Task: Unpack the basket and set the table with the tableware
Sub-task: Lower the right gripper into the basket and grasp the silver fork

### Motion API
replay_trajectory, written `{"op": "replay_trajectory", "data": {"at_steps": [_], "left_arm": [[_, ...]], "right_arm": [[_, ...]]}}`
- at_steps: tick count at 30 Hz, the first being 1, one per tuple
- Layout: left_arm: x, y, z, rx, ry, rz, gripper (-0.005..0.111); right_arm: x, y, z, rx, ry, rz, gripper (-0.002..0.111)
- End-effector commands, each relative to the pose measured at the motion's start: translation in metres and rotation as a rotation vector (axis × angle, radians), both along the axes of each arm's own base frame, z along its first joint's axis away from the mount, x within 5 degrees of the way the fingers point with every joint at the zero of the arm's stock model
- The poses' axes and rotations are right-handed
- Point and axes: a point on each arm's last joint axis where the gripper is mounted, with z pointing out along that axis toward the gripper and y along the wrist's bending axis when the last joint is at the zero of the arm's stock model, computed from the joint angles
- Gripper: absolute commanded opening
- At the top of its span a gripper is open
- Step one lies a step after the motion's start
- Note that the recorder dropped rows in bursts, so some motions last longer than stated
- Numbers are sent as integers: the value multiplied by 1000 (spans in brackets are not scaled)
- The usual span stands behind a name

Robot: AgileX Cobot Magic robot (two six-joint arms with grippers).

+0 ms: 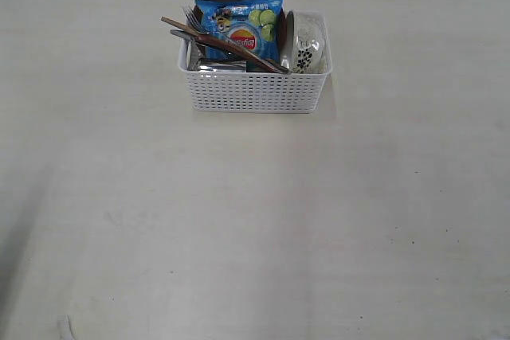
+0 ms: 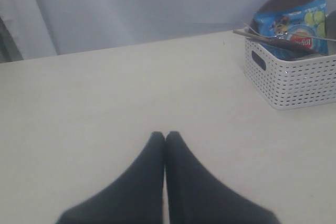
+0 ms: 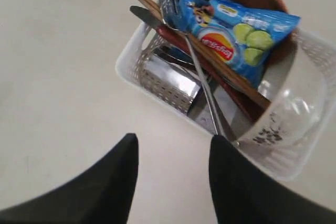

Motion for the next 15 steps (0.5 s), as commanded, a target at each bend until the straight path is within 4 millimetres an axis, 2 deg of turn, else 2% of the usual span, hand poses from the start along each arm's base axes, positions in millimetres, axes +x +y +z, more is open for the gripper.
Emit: {"op": "replay_trajectory", "data": {"at_steps": [1,7,15], "left_arm": [[0,0,1,0,-7,3,0],[0,0,1,0,-7,3,0],[0,0,1,0,-7,3,0]], "right_arm": [[24,30,-26,-39,17,76,42],[53,52,-59,-84,44,123,42],[68,61,-104,-169,94,163,43]]}}
